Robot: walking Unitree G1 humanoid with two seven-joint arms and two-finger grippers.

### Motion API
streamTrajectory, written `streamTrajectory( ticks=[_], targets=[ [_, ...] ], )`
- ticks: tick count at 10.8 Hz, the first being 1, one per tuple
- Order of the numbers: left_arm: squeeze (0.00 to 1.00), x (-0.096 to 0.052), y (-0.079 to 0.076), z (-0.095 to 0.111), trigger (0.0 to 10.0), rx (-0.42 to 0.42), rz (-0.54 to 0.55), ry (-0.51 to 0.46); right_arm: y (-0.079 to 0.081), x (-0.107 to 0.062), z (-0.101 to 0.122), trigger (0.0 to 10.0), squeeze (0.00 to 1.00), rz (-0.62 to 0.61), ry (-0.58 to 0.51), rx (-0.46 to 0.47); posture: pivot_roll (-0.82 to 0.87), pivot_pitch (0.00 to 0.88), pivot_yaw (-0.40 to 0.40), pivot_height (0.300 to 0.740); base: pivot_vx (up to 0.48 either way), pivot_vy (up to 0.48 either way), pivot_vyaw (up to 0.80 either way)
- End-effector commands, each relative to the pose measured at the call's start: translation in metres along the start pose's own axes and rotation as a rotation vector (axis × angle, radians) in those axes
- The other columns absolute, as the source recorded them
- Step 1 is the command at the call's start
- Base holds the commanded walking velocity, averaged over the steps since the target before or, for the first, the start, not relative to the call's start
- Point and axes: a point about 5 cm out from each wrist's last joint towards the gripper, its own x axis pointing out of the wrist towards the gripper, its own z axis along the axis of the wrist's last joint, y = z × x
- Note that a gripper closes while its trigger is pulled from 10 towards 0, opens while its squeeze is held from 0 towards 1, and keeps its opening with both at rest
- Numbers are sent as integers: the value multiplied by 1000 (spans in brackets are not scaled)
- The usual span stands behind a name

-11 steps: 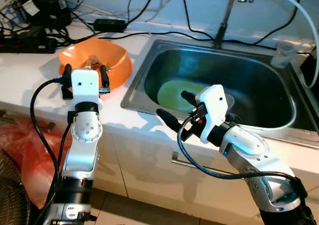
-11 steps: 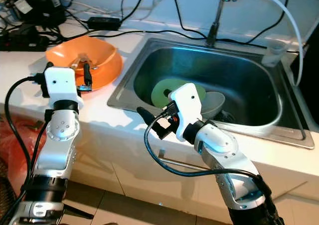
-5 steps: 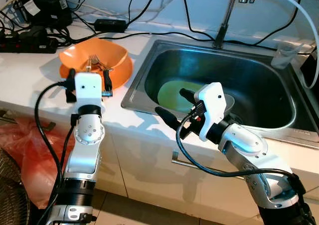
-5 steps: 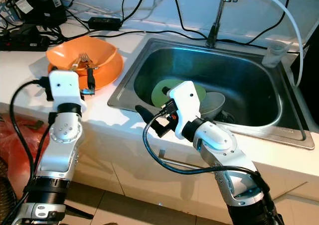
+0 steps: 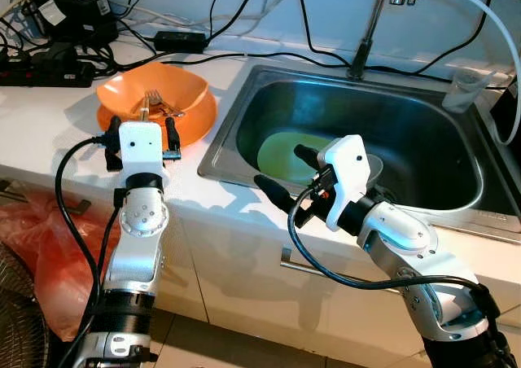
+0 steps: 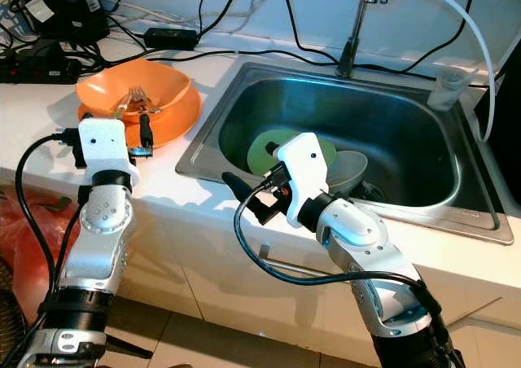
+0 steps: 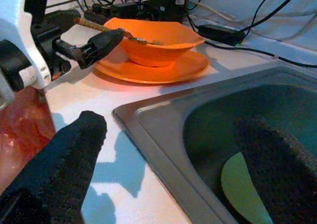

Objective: Kitchen organization

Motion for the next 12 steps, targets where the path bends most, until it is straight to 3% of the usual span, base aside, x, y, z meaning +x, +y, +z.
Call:
streamTrajectory(
  ticks=[1,2,3,4,6,12],
  targets=[
    [0,4,2,2,10000,-2,12,-9,-1,-1,0,10000,0,-8,-4,-13,-36,0,-23,740,0,0,0],
    [0,6,2,2,10000,-15,10,-13,-2,-1,1,10000,0,-8,-3,-14,-39,0,-24,740,0,0,0],
    [0,8,3,4,7059,-31,9,-22,-2,-2,1,10000,0,-9,-2,-16,-41,0,-25,740,0,0,0],
    [0,10,3,5,3373,-36,9,-23,-2,-2,1,10000,0,-10,-1,-16,-42,0,-24,740,0,0,0],
    [0,11,2,4,0,-46,1,-26,-2,-2,1,10000,0,-15,-2,-17,-43,0,-20,740,0,0,0],
    [0,11,0,4,314,-46,-10,-32,-1,-3,-1,10000,0,-13,3,-10,-47,0,-17,740,0,0,0]
  ],
)
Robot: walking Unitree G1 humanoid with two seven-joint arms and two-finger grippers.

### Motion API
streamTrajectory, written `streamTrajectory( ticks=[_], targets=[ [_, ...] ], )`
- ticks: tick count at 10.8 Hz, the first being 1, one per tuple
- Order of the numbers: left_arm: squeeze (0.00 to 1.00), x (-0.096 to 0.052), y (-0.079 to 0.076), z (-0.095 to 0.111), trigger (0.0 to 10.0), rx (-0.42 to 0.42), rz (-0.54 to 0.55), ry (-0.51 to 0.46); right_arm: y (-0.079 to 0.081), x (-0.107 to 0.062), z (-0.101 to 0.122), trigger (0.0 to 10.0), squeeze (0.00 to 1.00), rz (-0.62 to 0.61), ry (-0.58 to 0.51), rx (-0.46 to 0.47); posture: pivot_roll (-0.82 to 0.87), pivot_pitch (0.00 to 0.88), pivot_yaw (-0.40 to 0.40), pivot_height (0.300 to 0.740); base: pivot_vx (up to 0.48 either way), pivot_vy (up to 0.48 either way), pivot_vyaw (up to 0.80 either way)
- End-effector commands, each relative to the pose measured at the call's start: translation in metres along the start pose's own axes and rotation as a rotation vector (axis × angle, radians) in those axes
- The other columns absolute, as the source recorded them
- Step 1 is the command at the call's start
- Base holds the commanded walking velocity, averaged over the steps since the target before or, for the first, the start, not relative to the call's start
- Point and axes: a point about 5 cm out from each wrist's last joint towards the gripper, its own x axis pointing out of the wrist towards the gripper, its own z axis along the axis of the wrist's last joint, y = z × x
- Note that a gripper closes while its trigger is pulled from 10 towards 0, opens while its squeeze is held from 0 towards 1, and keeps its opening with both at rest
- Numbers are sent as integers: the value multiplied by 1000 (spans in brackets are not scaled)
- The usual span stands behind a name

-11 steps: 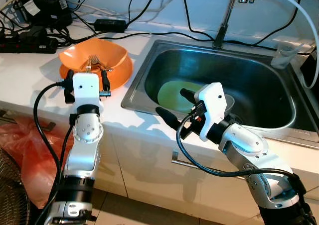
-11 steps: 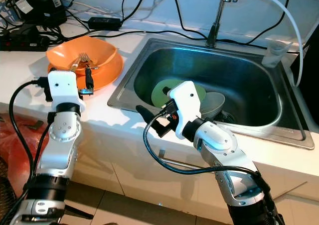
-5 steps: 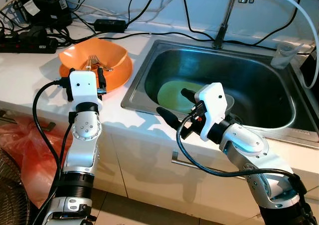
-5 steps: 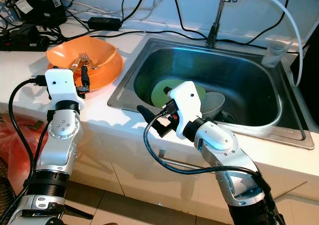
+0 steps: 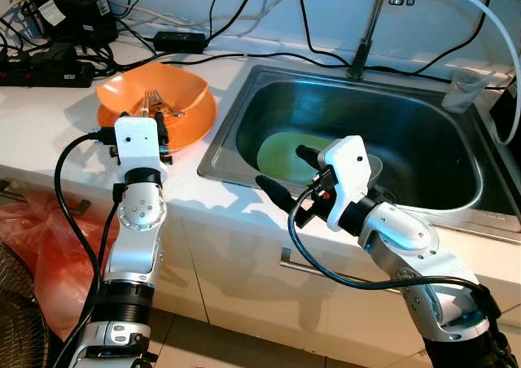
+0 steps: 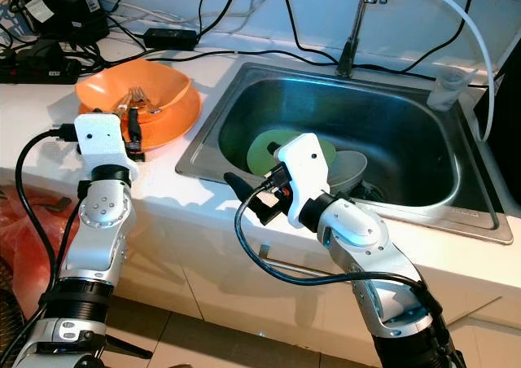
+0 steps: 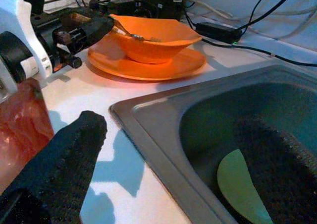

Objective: Kitchen organization

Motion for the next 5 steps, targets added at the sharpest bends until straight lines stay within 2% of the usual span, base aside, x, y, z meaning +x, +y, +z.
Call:
streamTrajectory(
  ticks=[1,3,5],
  targets=[
    [0,4,-2,5,0,-3,-15,-20,3,-3,-1,10000,0,29,1,14,-48,0,-17,740,0,0,0],
    [0,4,-3,5,0,-5,-18,-21,16,-6,-3,10000,0,124,19,32,-49,0,-16,740,0,0,0],
    [0,5,-3,6,0,-3,-21,-26,19,-7,-3,10000,0,142,15,38,-48,0,-13,740,0,0,0]
  ],
)
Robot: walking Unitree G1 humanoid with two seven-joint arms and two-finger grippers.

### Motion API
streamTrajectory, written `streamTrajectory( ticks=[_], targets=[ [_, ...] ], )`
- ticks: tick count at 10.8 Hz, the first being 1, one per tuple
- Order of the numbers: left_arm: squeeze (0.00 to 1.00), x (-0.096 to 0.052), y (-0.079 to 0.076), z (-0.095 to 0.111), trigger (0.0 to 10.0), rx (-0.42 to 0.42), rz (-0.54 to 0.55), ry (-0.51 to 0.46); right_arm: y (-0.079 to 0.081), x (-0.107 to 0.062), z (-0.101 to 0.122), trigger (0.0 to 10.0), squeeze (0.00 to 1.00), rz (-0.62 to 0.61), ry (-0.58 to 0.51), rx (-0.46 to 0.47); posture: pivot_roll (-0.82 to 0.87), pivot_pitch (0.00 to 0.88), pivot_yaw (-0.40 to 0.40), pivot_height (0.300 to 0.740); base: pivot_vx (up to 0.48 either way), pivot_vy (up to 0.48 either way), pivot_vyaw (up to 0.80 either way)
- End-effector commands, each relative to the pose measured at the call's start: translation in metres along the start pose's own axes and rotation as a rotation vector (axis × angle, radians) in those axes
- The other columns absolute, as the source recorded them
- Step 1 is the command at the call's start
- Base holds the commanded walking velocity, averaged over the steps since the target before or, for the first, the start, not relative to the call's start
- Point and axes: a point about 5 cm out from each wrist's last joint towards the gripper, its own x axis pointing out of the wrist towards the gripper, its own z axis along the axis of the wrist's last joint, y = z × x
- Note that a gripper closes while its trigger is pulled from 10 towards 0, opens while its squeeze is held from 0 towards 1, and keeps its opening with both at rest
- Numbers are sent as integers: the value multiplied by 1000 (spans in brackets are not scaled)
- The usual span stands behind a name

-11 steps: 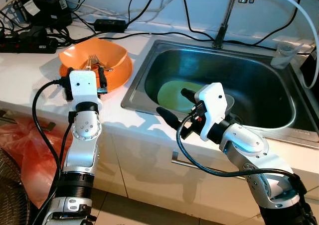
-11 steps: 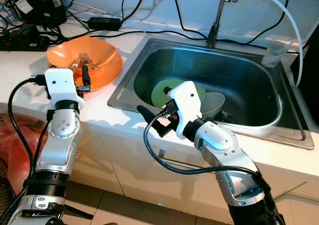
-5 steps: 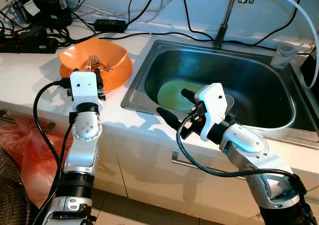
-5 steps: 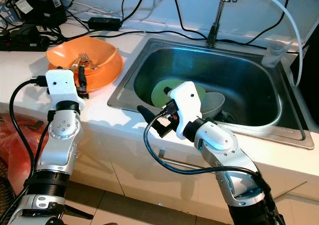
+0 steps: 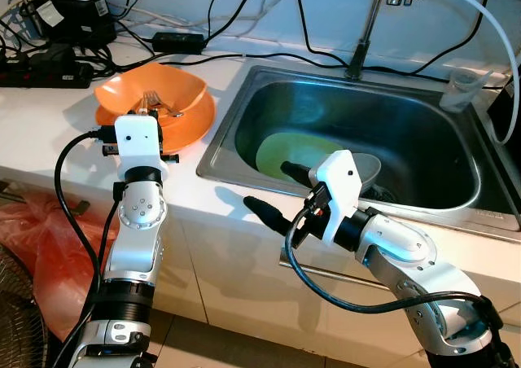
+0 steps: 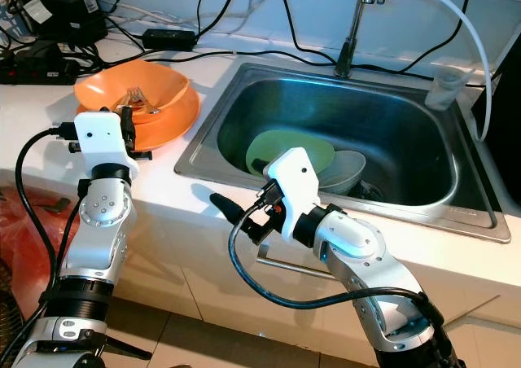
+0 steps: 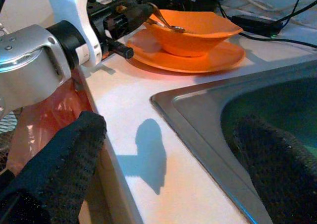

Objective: Kitchen organization

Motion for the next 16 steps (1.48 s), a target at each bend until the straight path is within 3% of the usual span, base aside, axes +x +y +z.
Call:
streamTrajectory(
  ticks=[1,6,9,12,16],
  targets=[
    [0,3,-2,4,0,-1,-22,-18,1,-2,3,10000,0,8,-13,6,-48,0,-13,740,0,0,0],
    [0,4,-4,5,0,3,-29,-22,0,3,26,10000,0,21,-146,105,-47,0,-9,740,0,0,0],
    [0,7,-1,9,0,24,-16,-37,1,3,26,10000,0,29,-149,131,-45,0,-6,740,0,0,0],
    [0,13,9,27,0,123,38,-120,0,5,25,10000,0,25,-140,127,-38,0,-3,740,0,0,0],
    [0,16,-3,49,0,114,2,-206,-2,6,24,10000,0,8,-143,123,-38,0,8,740,0,0,0]
  ],
)
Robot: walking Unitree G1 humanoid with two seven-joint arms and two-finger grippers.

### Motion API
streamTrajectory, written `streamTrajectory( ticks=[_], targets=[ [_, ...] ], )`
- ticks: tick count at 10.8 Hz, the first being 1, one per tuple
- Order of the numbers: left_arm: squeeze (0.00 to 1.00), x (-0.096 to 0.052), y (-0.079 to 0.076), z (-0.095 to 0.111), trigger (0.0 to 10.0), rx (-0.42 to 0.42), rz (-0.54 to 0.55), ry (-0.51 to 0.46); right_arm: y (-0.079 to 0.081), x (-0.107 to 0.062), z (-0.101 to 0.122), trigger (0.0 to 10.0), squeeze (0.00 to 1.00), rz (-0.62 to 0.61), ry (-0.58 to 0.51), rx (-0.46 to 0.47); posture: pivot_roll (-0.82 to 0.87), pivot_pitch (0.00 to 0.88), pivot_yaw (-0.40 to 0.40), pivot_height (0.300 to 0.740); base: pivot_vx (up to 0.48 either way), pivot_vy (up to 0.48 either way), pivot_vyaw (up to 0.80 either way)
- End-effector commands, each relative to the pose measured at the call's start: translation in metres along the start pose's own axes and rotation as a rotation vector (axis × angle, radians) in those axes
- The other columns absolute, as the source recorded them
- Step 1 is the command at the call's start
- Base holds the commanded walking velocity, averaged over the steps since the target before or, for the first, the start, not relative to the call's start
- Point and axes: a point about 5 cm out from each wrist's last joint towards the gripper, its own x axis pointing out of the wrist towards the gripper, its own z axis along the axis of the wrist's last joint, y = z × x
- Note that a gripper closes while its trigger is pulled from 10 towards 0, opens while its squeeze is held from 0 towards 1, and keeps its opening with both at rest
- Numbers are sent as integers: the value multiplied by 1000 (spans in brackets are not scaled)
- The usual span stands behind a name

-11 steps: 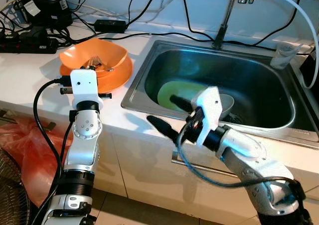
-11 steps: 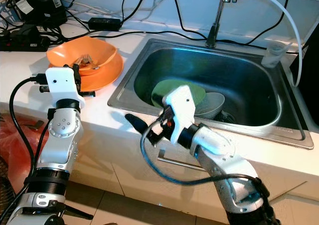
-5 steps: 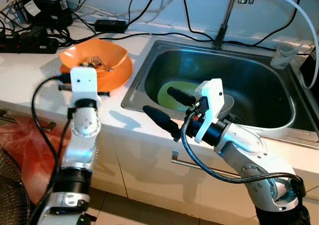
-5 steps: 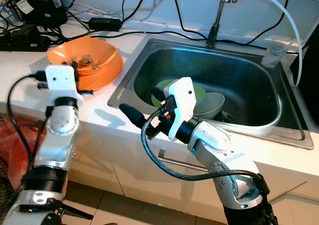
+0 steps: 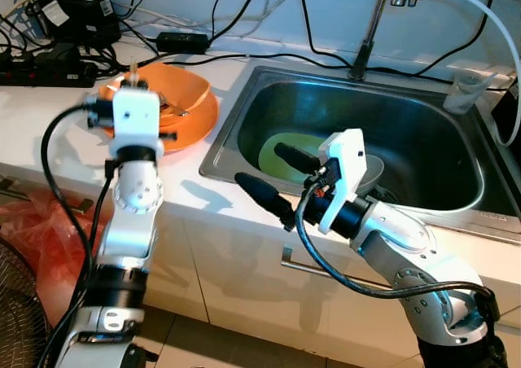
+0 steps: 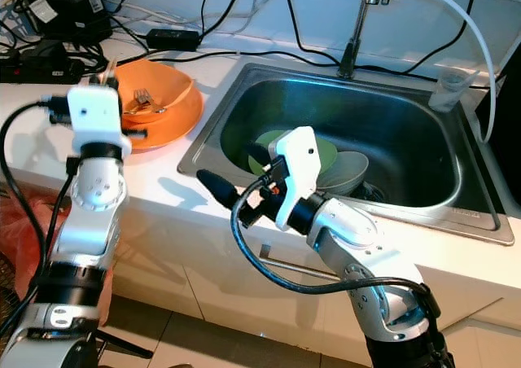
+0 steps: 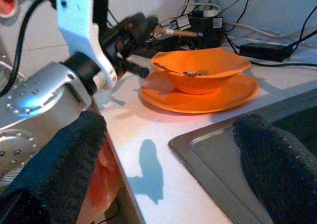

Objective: Kitchen organization

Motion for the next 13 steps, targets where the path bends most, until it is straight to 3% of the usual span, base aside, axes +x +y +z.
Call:
streamTrajectory(
  ticks=[1,4,6,8,10,13],
  targets=[
    [0,5,-3,12,0,5,-11,-43,-4,1,3,10000,0,-22,-12,-10,-38,0,9,740,0,0,0],
    [0,12,-13,23,0,-29,-57,-84,-10,2,5,10000,0,-86,-32,-30,-37,0,23,740,0,0,0],
    [0,16,-25,32,0,-64,-110,-109,-36,-1,8,10000,0,-300,-41,-98,-44,0,38,740,0,0,0],
    [0,18,-35,37,0,-94,-165,-124,-48,-6,15,10000,0,-410,-75,-134,-51,0,49,740,0,0,0],
    [0,19,-44,38,0,-115,-213,-121,-54,-7,15,10000,0,-462,-76,-146,-54,0,52,740,0,0,0],
    [0,14,-62,36,0,-147,-306,-105,-57,-9,13,10000,0,-501,-72,-150,-62,0,63,740,0,0,-765]
  ],
)
